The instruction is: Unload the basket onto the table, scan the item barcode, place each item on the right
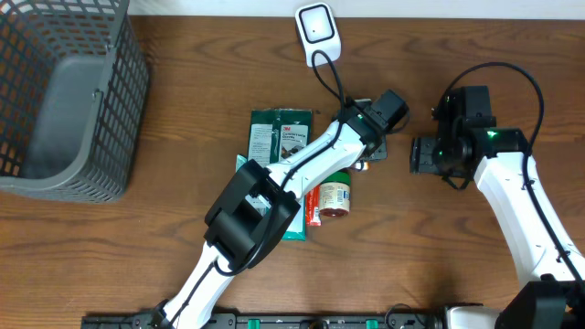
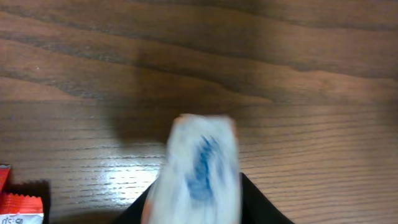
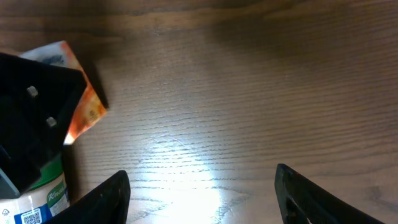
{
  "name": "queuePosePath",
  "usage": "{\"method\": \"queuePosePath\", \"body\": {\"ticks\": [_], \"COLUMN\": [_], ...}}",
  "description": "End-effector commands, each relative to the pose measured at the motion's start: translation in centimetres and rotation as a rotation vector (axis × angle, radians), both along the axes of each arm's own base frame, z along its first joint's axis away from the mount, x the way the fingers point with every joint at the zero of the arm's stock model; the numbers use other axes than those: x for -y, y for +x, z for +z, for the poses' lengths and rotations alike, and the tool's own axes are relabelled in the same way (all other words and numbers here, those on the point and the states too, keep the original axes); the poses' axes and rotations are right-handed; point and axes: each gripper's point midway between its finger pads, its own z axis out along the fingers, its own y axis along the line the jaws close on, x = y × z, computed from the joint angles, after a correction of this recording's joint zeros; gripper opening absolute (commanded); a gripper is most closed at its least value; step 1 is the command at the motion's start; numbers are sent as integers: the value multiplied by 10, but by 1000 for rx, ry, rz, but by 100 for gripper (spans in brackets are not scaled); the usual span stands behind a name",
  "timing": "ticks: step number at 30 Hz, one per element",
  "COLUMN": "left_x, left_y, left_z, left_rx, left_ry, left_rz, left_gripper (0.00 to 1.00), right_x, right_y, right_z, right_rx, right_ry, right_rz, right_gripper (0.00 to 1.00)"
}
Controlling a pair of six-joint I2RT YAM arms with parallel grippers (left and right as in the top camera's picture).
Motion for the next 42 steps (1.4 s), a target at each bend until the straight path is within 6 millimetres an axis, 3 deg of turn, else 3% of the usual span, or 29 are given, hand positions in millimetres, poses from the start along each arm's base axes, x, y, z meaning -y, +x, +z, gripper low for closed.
{"method": "queuePosePath", "body": {"ticks": [1, 6, 9, 13, 17, 23, 27, 32, 36, 42], "left_x": [-4, -3, -4, -14, -38, -106, -160, -242, -290, -329], "left_y": [2, 3, 11, 31, 50, 74, 79, 77, 69, 69], "left_z": [-2, 0, 15, 54, 105, 174, 198, 194, 183, 180], "left_rx": [11, 18, 52, 132, 213, 304, 325, 241, 152, 122], "left_ry": [18, 15, 6, -19, -58, -78, -25, 68, 115, 131], "left_rz": [12, 7, -13, -5, 18, 101, 121, 219, 309, 392], "left_gripper": [55, 68, 78, 79, 79, 79, 79, 79, 79, 80], "right_x": [3, 3, 3, -1, -10, -40, -61, -84, -91, -95], "right_y": [2, 2, 2, 2, 2, 11, 18, 28, 38, 51], "right_z": [-1, -1, -1, -1, 0, 5, 2, -15, -34, -56], "right_rx": [-1, -1, -1, 0, 0, 51, 74, 79, 72, 66], "right_ry": [-5, -5, -5, 13, 60, 113, 110, 90, 77, 78], "right_rz": [-17, -16, -16, -10, 8, 144, 217, 295, 308, 308], "right_gripper": [70, 71, 73, 77, 79, 80, 81, 80, 80, 78]}}
